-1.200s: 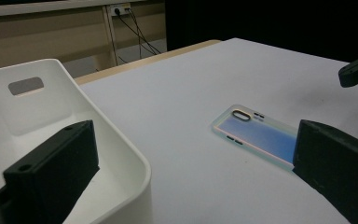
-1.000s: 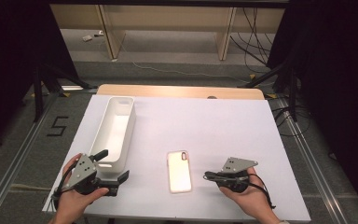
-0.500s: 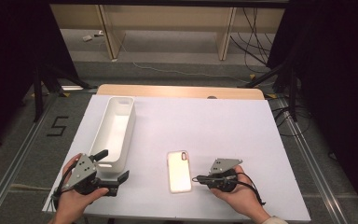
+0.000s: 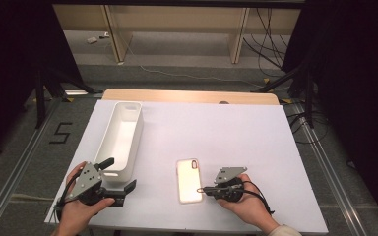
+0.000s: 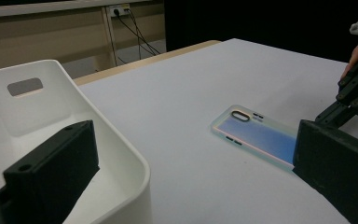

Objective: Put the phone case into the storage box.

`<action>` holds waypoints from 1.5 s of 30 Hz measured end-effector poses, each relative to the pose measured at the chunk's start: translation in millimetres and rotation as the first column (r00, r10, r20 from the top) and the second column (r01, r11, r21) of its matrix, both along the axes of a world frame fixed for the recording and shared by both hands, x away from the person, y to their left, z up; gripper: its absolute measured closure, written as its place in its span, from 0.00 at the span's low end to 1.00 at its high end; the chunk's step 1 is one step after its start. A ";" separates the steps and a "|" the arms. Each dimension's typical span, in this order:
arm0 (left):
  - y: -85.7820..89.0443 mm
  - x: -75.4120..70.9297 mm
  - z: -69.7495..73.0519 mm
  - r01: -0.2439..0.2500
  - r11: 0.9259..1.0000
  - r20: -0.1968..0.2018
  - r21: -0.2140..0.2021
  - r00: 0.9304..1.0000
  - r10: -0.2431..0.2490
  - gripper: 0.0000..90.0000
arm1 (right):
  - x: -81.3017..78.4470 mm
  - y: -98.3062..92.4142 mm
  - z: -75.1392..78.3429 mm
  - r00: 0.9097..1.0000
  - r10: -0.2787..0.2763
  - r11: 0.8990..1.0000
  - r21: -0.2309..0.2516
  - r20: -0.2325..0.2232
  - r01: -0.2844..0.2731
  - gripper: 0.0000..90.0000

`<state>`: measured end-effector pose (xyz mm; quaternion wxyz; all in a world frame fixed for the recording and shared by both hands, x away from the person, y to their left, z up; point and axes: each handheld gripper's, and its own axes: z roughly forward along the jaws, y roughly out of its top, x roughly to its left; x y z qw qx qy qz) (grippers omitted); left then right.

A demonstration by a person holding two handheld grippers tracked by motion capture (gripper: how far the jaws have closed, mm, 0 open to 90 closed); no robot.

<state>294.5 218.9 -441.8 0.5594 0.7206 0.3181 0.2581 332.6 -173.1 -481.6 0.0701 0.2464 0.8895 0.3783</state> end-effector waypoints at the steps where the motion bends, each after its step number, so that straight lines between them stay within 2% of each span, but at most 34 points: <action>1: 0.0 0.0 0.0 0.001 1.000 0.001 -0.001 1.000 -0.001 0.00 | 0.5 1.1 -0.8 1.000 0.005 1.000 -0.002 -0.002 -0.005 1.00; 3: 0.1 0.1 0.0 0.001 1.000 0.001 0.000 1.000 -0.001 0.00 | 1.0 1.4 -0.3 1.000 0.013 1.000 -0.016 -0.015 -0.013 1.00; 8: 0.2 0.1 0.0 0.001 1.000 0.002 0.000 1.000 -0.001 0.00 | 1.2 4.7 -2.9 1.000 0.010 1.000 -0.014 -0.004 -0.010 1.00; 9: 0.2 0.0 0.0 0.000 1.000 0.001 0.000 1.000 0.000 0.00 | 1.7 4.0 -1.7 1.000 0.023 0.999 -0.025 -0.022 -0.023 1.00; 11: 0.2 0.4 -0.1 0.004 1.000 0.005 -0.003 1.000 -0.004 0.00 | 1.6 5.8 -3.7 1.000 0.009 1.000 -0.021 -0.006 -0.009 1.00; 18: 0.1 0.7 -0.2 0.008 1.000 0.007 -0.007 1.000 -0.008 0.00 | 2.4 5.1 -1.9 1.000 0.009 1.000 -0.027 -0.014 -0.010 1.00; 20: 0.2 0.1 0.0 0.001 1.000 0.003 0.000 1.000 -0.001 0.00 | 2.2 6.0 -0.7 1.000 -0.005 1.000 -0.001 0.002 0.005 1.00; 23: -0.1 -0.2 0.0 0.000 1.000 0.000 -0.003 1.000 0.000 0.00 | 1.5 7.5 2.3 1.000 0.009 1.000 0.004 -0.007 -0.009 1.00; 30: 0.1 0.5 -0.2 0.007 1.000 0.008 -0.005 1.000 -0.007 0.00 | 2.3 19.9 0.5 0.999 0.030 1.000 0.005 0.011 -0.030 1.00; 35: 0.5 -0.6 0.2 0.002 1.000 0.001 -0.004 1.000 -0.002 0.00 | 2.5 23.7 0.2 0.999 0.054 0.998 -0.032 -0.003 -0.054 1.00; 39: 0.2 -0.8 0.2 0.002 1.000 -0.001 -0.008 1.000 -0.002 0.00 | 2.4 24.0 -1.4 0.999 0.037 0.999 -0.031 0.002 -0.037 1.00; 45: -0.1 0.1 -0.2 0.008 1.000 0.007 -0.012 1.000 -0.008 0.00 | 2.5 24.1 -0.4 0.999 0.046 0.998 -0.047 -0.003 -0.046 1.00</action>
